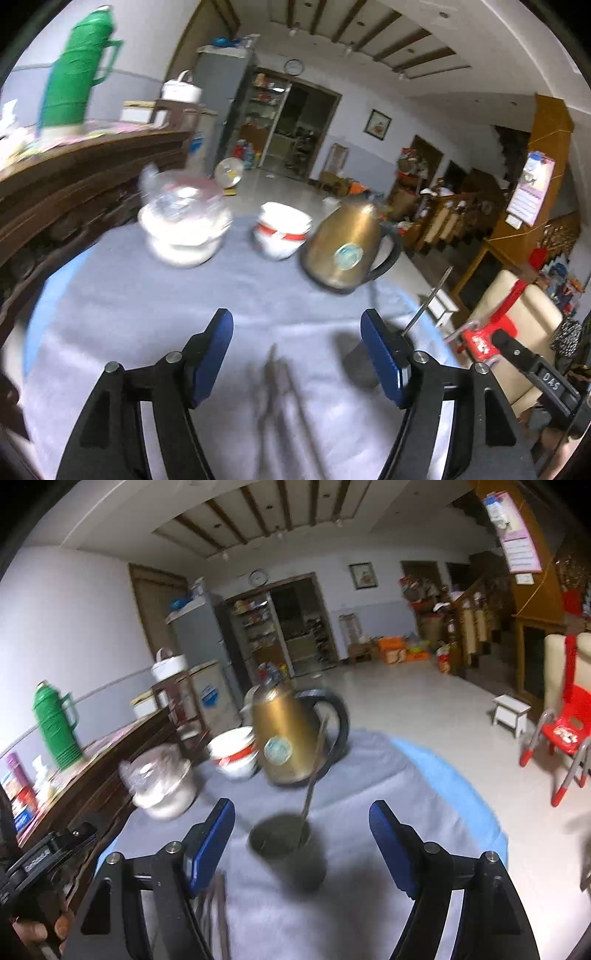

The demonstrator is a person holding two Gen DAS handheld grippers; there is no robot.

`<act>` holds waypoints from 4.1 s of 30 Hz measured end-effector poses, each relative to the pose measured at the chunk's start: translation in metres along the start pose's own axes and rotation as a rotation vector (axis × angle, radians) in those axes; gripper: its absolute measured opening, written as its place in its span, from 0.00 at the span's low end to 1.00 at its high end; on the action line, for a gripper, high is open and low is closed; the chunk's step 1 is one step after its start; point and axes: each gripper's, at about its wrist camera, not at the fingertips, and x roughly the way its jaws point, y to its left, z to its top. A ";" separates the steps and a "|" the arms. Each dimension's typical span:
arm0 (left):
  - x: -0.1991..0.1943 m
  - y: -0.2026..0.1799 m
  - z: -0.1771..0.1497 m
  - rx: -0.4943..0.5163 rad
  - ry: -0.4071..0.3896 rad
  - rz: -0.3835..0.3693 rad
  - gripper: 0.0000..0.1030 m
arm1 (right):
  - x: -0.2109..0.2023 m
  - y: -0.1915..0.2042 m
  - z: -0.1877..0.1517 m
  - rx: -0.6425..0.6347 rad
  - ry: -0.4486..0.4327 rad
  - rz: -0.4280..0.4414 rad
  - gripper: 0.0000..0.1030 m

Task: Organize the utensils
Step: 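Withdraw both grippers from the cup and move back over the chopsticks, then close the left gripper on a chopstick while the right gripper grasps another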

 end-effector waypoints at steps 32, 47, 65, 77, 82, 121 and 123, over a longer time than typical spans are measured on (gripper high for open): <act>-0.050 0.058 -0.077 -0.027 0.149 0.109 0.71 | 0.028 0.074 -0.107 -0.058 0.332 0.182 0.76; -0.044 0.079 -0.078 -0.065 0.168 0.125 0.70 | 0.043 0.075 -0.105 -0.070 0.365 0.150 0.75; -0.036 0.097 -0.082 -0.114 0.202 0.112 0.70 | 0.063 0.067 -0.096 -0.063 0.454 0.130 0.75; -0.011 0.089 -0.093 -0.104 0.279 0.100 0.70 | 0.119 0.067 -0.096 -0.078 0.613 0.154 0.46; -0.007 0.091 -0.094 -0.107 0.296 0.110 0.70 | 0.154 0.083 -0.101 -0.109 0.677 0.153 0.38; 0.159 0.030 -0.061 -0.163 0.732 0.115 0.48 | 0.149 0.041 -0.114 -0.110 0.750 0.114 0.10; 0.162 0.032 -0.063 -0.182 0.744 0.127 0.41 | 0.151 0.041 -0.115 -0.111 0.753 0.121 0.10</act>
